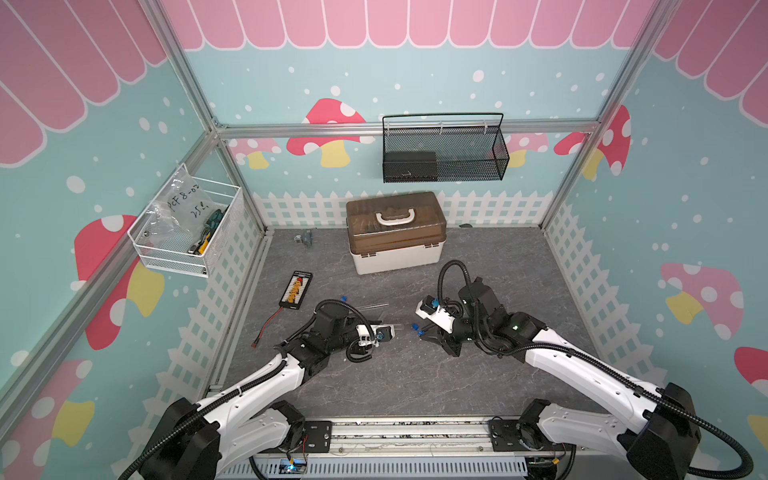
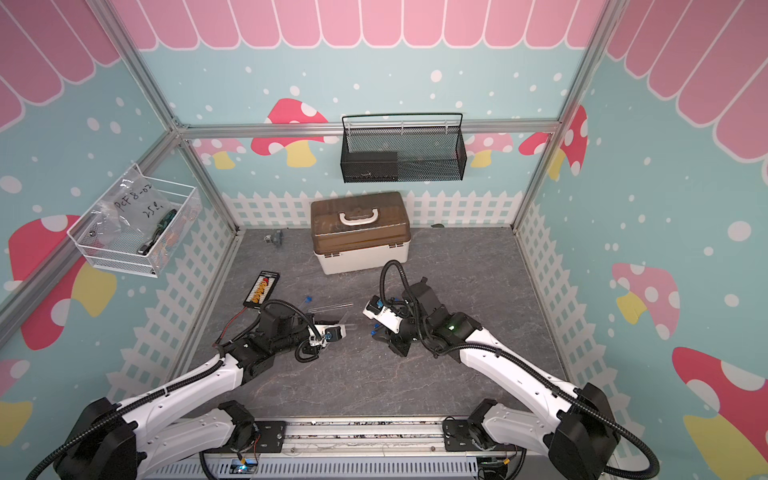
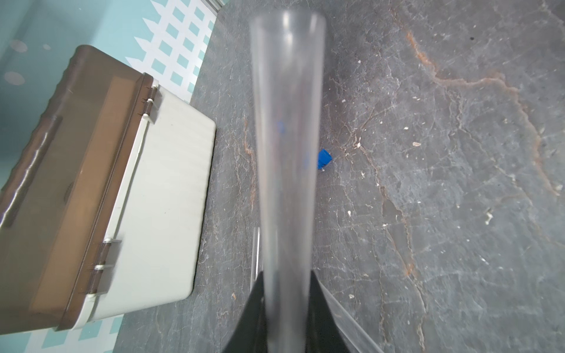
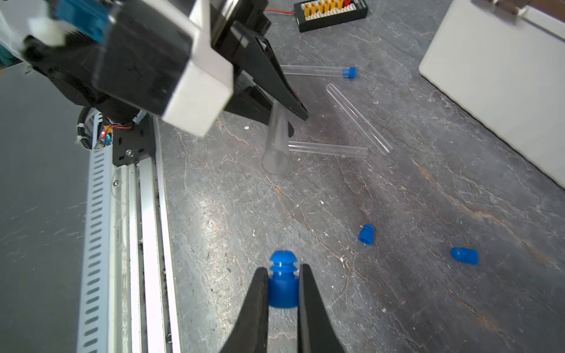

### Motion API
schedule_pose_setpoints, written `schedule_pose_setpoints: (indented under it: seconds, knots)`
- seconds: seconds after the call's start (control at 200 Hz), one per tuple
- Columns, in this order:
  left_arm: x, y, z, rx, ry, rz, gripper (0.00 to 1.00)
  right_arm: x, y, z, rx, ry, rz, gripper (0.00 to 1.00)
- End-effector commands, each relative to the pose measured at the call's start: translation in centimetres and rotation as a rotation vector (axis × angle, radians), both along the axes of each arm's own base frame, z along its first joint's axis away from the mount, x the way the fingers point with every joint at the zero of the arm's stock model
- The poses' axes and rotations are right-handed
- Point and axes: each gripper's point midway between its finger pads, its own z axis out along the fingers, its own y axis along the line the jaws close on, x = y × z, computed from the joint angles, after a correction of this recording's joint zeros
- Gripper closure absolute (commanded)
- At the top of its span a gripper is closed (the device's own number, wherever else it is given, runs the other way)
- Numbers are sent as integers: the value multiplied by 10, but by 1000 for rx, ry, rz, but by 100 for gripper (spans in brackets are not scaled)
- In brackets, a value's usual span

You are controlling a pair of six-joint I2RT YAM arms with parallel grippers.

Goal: Insert stoppers into test tubes
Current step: Insert the stopper into the test tube.

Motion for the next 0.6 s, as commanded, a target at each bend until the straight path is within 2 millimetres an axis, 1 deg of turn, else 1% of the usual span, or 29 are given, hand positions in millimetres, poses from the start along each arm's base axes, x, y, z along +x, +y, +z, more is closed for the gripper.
schedule_pose_setpoints:
  seconds: [0.0, 0.095, 0.25, 0.595]
  knots:
    - [2, -1, 4, 32, -76, -21, 100, -12, 10, 11, 18, 20, 82, 87]
    - [0, -1, 1, 49, -75, -25, 100, -11, 17, 16, 26, 16, 98, 87]
    - [0, -2, 1, 54, -82, -26, 100, -7, 26, 19, 21, 2, 119, 87]
    - [-2, -4, 3, 55, -97, -34, 100, 1, 34, 14, -2, -3, 116, 87]
